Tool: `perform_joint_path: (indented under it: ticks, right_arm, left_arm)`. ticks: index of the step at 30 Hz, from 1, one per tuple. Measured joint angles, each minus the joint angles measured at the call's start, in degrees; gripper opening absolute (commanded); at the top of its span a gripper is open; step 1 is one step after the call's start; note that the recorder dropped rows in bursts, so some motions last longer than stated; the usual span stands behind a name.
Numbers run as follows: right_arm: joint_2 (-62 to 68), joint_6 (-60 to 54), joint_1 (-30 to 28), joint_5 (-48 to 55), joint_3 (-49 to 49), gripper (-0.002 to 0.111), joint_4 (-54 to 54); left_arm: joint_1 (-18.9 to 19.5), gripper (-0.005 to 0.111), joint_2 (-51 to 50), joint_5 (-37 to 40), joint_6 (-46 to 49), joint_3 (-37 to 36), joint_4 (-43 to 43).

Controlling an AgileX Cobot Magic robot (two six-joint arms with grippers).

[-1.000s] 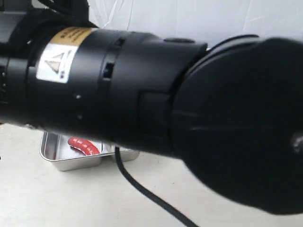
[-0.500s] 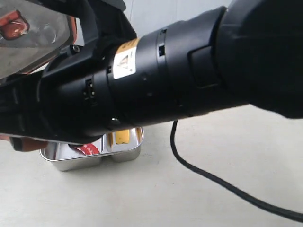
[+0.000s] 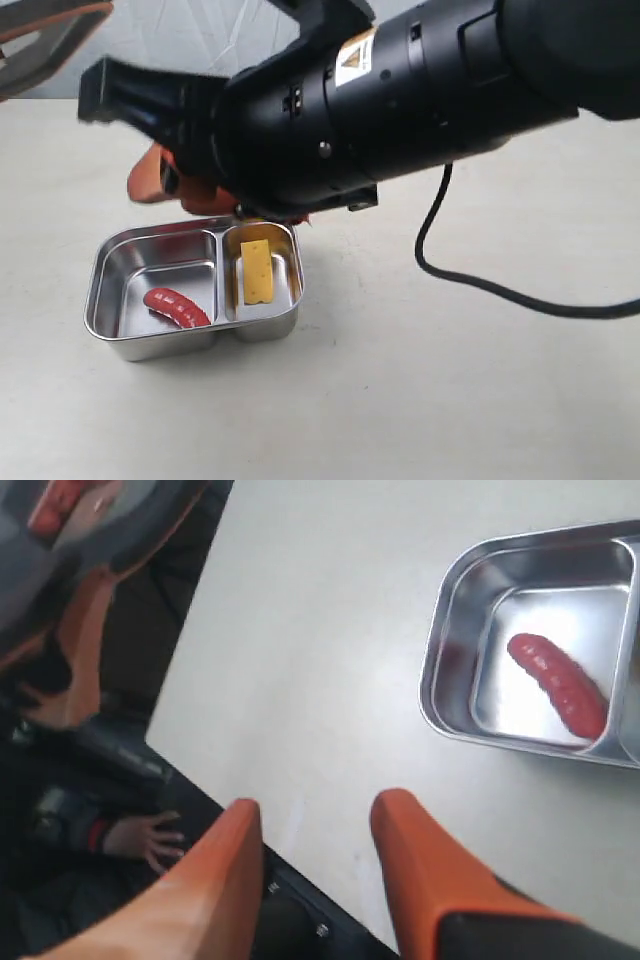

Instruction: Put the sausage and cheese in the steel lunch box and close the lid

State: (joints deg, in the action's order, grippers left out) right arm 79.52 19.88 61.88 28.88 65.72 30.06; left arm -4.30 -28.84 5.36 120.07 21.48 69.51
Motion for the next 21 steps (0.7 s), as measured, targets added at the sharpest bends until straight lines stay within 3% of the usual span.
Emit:
perform_joint_path:
  ticks: [9,16,21]
  right_arm:
    - [0.0,2.96,-1.67,-13.49,0.0,0.038,17.53]
    - [0.0,2.96,-1.37,-14.72,0.0,0.038,23.39]
    - [0.11,2.96,2.55,-16.32,0.47,0.038,26.06]
  left_arm:
    - [-0.65,0.0,0.23,-4.79,0.0,0.0,-2.08]
    - [-3.23,0.0,0.23,-4.88,0.0,-1.96,-4.98]
    - [-3.32,0.0,0.23,-4.88,0.0,-2.22,-5.24]
